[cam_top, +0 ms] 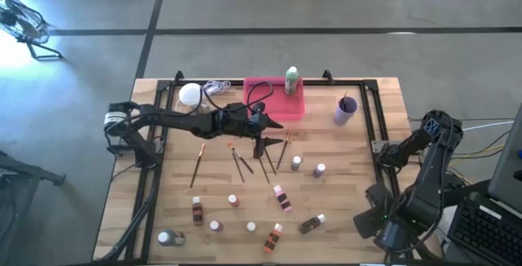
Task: Pick & Place Paint Supplies
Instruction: Put the blue paint bottle into the pink bin
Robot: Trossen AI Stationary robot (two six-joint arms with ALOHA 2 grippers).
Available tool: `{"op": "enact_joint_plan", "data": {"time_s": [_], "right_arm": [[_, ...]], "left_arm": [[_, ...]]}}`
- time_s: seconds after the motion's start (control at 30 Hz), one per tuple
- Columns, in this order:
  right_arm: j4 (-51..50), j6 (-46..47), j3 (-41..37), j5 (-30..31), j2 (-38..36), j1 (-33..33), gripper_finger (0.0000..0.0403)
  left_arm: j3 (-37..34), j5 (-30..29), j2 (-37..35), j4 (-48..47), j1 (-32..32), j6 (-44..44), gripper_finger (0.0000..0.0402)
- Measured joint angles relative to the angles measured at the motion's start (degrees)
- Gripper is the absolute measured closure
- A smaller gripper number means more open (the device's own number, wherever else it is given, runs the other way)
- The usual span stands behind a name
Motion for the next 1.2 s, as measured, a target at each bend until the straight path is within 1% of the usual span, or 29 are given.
{"op": "enact_joint_plan", "data": {"time_s": [0.27, 0.47, 0.63, 0.83, 1.0, 1.2], "right_arm": [[4.53, -0.2, -4.62, -0.58, -1.15, 0.0, 0.0252], [5.5, -0.25, -7.27, -4.49, -2.58, -0.09, 0.0271], [5.5, -0.3, -7.74, -4.69, -3.32, -0.09, 0.0283], [5.34, -0.52, -7.84, -4.69, -3.54, -0.09, 0.0276], [5.45, -1.59, -7.87, -4.66, -3.58, -0.09, 0.0287], [5.51, -2.81, -7.87, -4.62, -3.67, -0.09, 0.0287]], "left_arm": [[0.0, 0.0, 0.0, 0.0, 0.0, 0.0, 0.0163], [0.0, 0.0, 0.0, 0.0, 0.0, 0.08, 0.0163], [0.0, 0.0, 0.0, 0.0, 0.0, 0.16, 0.0163], [0.0, 0.0, 0.0, 0.0, 0.0, 0.3, 0.0163], [0.0, 0.0, 0.0, 0.0, 0.0, 0.31, 0.0163], [0.0, 0.0, 0.0, 0.0, 0.0, 0.31, 0.0163]]}}
